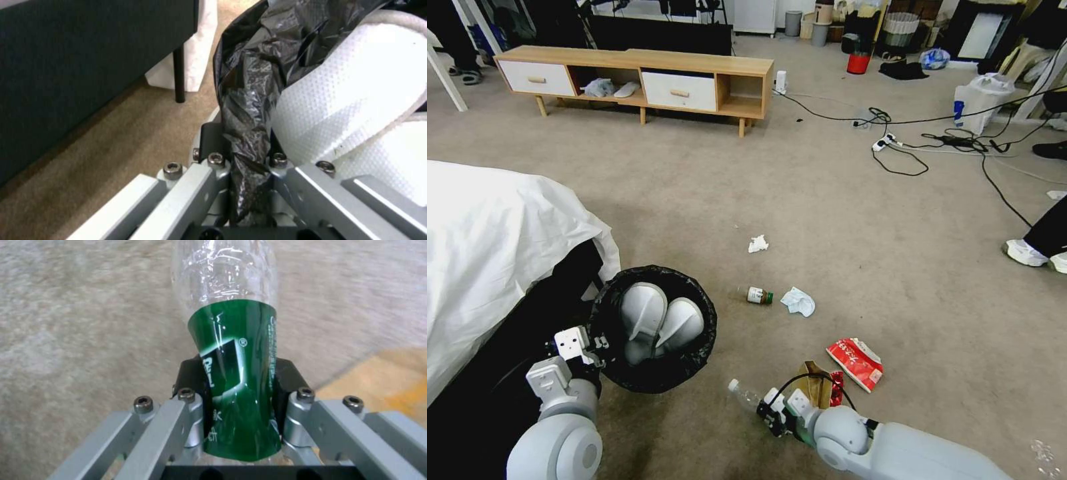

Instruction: Pick up the trash bin, then pick up the garbage from the floor and place it into the trash bin.

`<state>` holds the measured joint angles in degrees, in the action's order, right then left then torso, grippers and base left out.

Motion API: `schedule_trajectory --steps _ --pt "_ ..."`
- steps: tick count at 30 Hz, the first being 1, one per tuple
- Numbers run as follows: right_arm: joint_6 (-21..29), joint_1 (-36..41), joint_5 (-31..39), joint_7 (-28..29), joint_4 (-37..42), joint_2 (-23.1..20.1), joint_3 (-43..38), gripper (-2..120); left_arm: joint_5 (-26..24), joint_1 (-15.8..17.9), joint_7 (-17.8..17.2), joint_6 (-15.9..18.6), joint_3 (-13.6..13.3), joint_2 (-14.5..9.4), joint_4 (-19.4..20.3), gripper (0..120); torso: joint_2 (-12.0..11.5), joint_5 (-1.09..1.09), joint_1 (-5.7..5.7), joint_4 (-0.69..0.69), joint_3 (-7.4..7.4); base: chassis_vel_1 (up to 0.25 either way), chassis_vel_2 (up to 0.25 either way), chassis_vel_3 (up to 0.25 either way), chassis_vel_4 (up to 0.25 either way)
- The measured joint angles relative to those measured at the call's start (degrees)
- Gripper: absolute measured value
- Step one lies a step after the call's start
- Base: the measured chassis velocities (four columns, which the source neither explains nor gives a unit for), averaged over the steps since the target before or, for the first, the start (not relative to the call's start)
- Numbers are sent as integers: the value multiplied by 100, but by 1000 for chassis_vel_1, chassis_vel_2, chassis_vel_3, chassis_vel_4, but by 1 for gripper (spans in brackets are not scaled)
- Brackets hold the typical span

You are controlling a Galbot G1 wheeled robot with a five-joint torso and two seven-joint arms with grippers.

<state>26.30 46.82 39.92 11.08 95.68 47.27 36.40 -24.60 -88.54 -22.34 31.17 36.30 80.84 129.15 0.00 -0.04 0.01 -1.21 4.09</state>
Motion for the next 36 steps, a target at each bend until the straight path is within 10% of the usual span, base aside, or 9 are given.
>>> schedule_trajectory --steps 22,36 --pt "-204 1661 -373 15 1433 -1633 -2811 21 -298 25 133 51 -216 -515 -64 2 0 0 0 0 0 0 0 0 0" --pt "-536 2390 -571 -69 2237 -2075 -4955 21 -1361 304 22 446 -487 -1034 -217 2 0 -1 0 0 0 0 0 0 0"
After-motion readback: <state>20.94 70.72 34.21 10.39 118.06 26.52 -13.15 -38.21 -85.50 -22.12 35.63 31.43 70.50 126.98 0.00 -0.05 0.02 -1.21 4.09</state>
